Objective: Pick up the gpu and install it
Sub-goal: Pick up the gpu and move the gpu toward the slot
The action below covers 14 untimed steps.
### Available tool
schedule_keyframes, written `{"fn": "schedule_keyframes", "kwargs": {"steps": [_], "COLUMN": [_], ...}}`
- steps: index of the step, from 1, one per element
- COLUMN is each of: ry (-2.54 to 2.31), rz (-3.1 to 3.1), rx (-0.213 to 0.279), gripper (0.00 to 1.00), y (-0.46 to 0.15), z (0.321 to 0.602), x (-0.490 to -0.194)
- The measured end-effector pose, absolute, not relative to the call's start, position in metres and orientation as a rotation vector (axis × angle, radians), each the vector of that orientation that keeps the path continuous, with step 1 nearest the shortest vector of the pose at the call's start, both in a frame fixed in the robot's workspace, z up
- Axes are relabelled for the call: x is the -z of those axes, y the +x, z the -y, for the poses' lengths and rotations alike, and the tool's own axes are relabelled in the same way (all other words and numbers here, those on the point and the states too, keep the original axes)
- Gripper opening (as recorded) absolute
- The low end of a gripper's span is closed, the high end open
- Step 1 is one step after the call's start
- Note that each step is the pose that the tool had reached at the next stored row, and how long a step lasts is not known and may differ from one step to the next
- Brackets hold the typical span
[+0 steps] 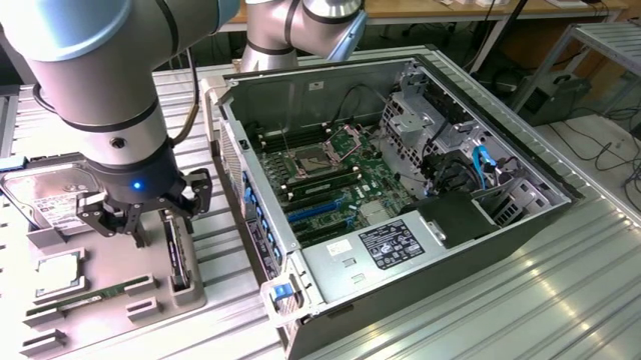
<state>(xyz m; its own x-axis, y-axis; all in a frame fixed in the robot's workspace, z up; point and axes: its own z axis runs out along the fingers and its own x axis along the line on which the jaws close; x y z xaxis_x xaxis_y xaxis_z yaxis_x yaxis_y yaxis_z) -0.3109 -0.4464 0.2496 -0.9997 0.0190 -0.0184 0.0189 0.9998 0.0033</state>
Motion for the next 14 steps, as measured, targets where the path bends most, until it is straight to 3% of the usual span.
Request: {"fn": "schedule_keyframes", "kwargs": {"steps": [14], "ry": [0.03], "rz": [-3.123], "rx": [-0.005], "gripper": [0.66], "y": [-0.31], "z": [0.447], "x": [-0.234]}}
